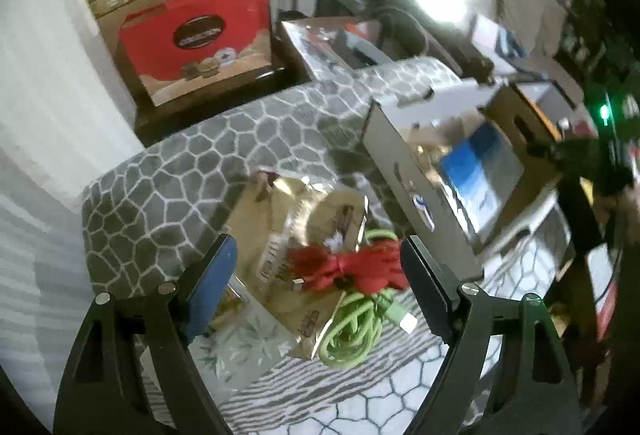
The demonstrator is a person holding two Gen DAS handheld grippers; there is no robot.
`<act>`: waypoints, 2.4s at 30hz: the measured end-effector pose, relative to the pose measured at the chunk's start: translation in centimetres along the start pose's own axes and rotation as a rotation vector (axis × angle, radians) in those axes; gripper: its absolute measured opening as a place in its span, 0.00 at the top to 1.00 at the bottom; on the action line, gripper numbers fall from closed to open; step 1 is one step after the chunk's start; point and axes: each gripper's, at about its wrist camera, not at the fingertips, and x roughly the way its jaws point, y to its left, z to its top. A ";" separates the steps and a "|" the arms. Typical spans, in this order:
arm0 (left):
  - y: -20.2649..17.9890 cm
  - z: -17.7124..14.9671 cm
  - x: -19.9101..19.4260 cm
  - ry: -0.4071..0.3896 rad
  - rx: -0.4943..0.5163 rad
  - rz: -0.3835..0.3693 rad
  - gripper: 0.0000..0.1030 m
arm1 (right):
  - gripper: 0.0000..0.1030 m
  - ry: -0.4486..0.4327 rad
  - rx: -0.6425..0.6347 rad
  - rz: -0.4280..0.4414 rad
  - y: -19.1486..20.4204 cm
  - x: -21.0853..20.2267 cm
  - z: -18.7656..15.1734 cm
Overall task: Organize objects
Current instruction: 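Move the left gripper to the red cable bundle on the table, then grasp the red cable with the left gripper and drop it into the tray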
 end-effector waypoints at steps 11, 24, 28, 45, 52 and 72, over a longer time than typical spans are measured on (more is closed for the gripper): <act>-4.2 -1.5 3.5 0.011 0.173 0.061 0.21 | 0.87 0.001 -0.003 0.000 0.1 0.0 -0.1; -0.6 -0.6 2.7 0.012 0.003 -0.040 0.93 | 0.86 0.000 -0.008 0.002 0.1 0.0 0.0; -0.2 -0.7 2.3 0.002 -0.027 -0.086 0.55 | 0.86 0.001 -0.010 0.002 0.1 0.0 0.0; -8.4 -2.8 3.8 -0.017 0.523 0.013 0.35 | 0.85 0.002 -0.013 0.005 0.1 0.1 -0.1; -7.7 -3.1 4.7 -0.024 0.474 -0.016 0.59 | 0.85 0.002 -0.016 0.005 0.1 0.0 -0.1; -3.9 2.4 -2.0 -0.154 -0.196 -0.376 0.70 | 0.85 0.002 -0.021 0.006 0.0 0.1 -0.1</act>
